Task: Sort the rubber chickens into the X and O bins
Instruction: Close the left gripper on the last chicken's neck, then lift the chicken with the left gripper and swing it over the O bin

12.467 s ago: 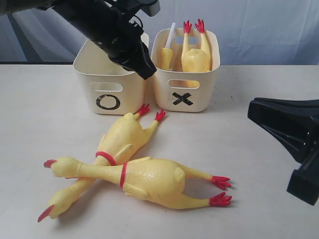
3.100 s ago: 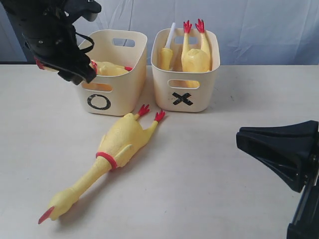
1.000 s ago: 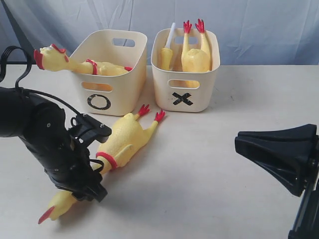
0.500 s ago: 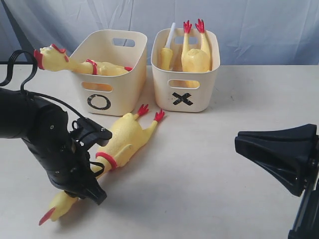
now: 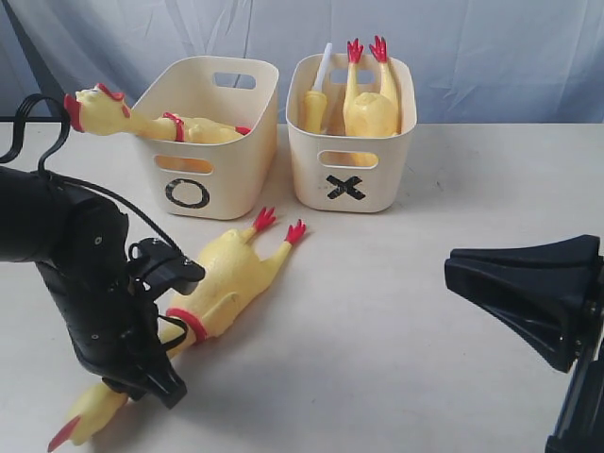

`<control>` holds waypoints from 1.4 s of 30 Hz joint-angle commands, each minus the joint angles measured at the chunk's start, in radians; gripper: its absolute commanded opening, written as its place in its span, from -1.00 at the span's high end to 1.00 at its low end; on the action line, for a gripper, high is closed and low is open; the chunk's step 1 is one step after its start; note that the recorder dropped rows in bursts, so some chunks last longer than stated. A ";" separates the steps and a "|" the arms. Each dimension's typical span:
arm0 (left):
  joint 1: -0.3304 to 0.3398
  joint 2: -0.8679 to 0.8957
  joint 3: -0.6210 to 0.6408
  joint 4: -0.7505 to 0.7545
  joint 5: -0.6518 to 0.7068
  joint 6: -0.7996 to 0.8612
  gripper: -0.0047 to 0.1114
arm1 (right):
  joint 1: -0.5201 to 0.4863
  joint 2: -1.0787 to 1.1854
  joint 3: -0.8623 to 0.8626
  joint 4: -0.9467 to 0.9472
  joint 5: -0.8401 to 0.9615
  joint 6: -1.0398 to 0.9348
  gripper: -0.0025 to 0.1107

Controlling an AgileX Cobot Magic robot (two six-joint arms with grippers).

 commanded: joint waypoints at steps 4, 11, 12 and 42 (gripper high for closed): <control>-0.008 -0.072 0.002 -0.111 0.118 0.071 0.92 | -0.005 -0.003 0.004 0.001 0.002 -0.001 0.97; -0.008 -0.195 0.002 -0.268 0.179 0.149 0.92 | -0.005 -0.003 0.004 0.001 0.002 -0.001 0.97; -0.008 -0.214 0.002 -0.283 0.189 0.156 0.92 | -0.005 -0.003 0.004 0.001 0.002 -0.001 0.97; 0.002 -0.509 0.002 -0.772 -0.145 0.267 0.92 | -0.005 -0.003 0.004 0.001 0.002 -0.001 0.97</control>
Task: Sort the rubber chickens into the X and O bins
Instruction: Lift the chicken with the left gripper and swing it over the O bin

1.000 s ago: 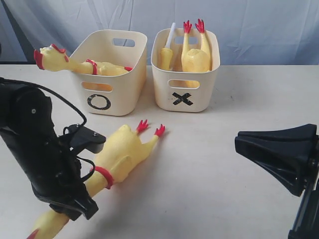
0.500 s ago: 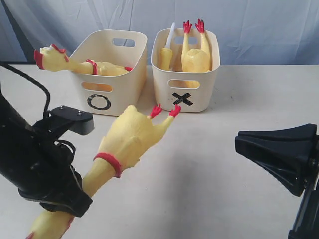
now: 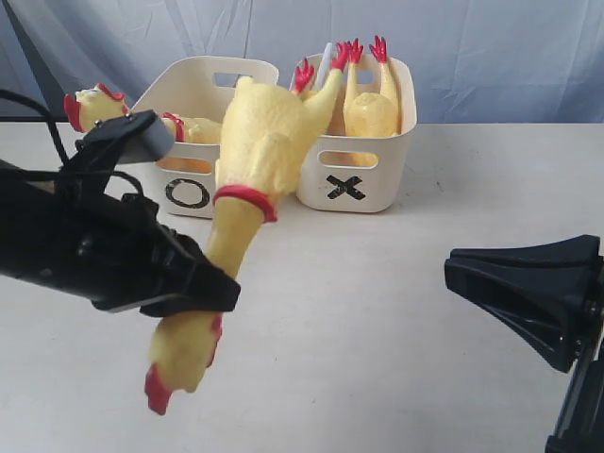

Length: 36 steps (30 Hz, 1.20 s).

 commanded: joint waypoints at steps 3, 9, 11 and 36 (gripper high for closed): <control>0.034 -0.010 -0.017 -0.103 -0.135 0.010 0.92 | -0.005 -0.003 0.004 0.001 0.003 -0.001 0.97; 0.127 -0.004 -0.110 -0.138 -0.133 0.010 0.92 | -0.005 -0.003 0.004 0.001 0.003 -0.001 0.97; 0.163 0.016 -0.151 -0.150 -0.104 0.010 0.92 | -0.005 -0.003 0.004 0.001 0.003 -0.001 0.97; 0.401 0.494 -0.727 -0.186 0.481 -0.264 0.92 | -0.005 -0.003 0.004 0.099 -0.041 -0.001 0.97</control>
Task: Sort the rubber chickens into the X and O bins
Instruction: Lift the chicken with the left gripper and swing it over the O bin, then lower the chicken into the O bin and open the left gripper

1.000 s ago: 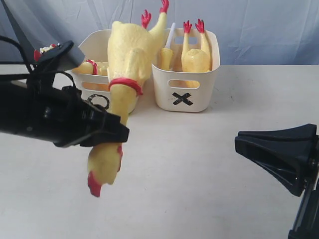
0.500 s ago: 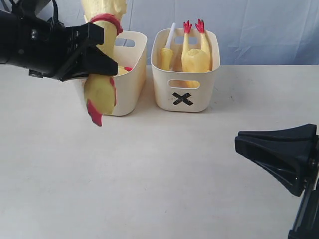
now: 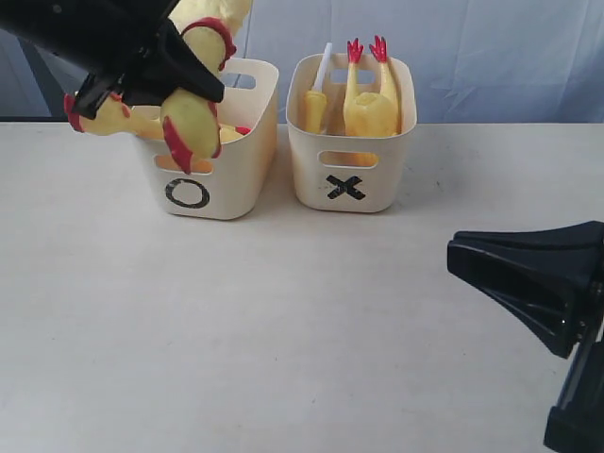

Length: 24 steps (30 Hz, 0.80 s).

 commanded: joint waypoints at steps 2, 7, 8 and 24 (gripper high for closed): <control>0.021 0.056 -0.057 -0.029 0.044 -0.045 0.92 | -0.005 -0.003 0.004 0.012 -0.010 -0.001 0.97; 0.029 0.102 -0.066 -0.037 0.044 -0.045 0.92 | -0.005 -0.003 0.004 0.012 -0.010 -0.001 0.97; 0.032 0.114 -0.066 -0.042 0.044 -0.045 0.92 | -0.005 -0.003 0.004 0.012 -0.010 -0.001 0.97; 0.032 0.242 -0.110 -0.056 0.044 -0.040 0.92 | -0.005 -0.003 0.004 0.012 -0.010 -0.001 0.97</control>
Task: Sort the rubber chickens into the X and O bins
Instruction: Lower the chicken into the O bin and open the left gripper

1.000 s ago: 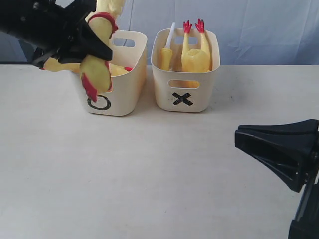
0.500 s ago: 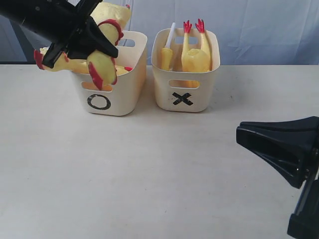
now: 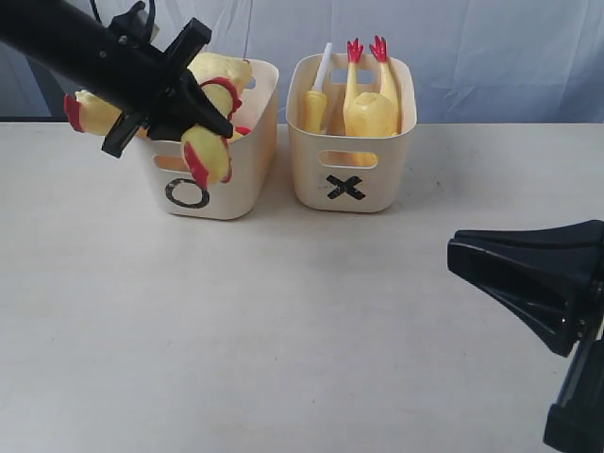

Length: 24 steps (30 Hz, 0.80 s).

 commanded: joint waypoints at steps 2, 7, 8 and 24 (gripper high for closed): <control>0.003 0.028 -0.042 -0.032 -0.004 0.009 0.92 | -0.005 -0.003 0.004 0.008 -0.006 -0.001 0.97; 0.003 0.055 -0.056 -0.042 -0.004 0.009 0.92 | -0.005 -0.003 0.004 0.008 -0.006 -0.001 0.97; 0.003 0.061 -0.056 -0.043 -0.004 0.007 0.92 | -0.005 -0.003 0.004 0.013 -0.006 -0.001 0.97; 0.003 0.088 -0.056 -0.066 -0.012 0.000 0.23 | -0.005 -0.003 0.004 0.015 -0.006 -0.001 0.97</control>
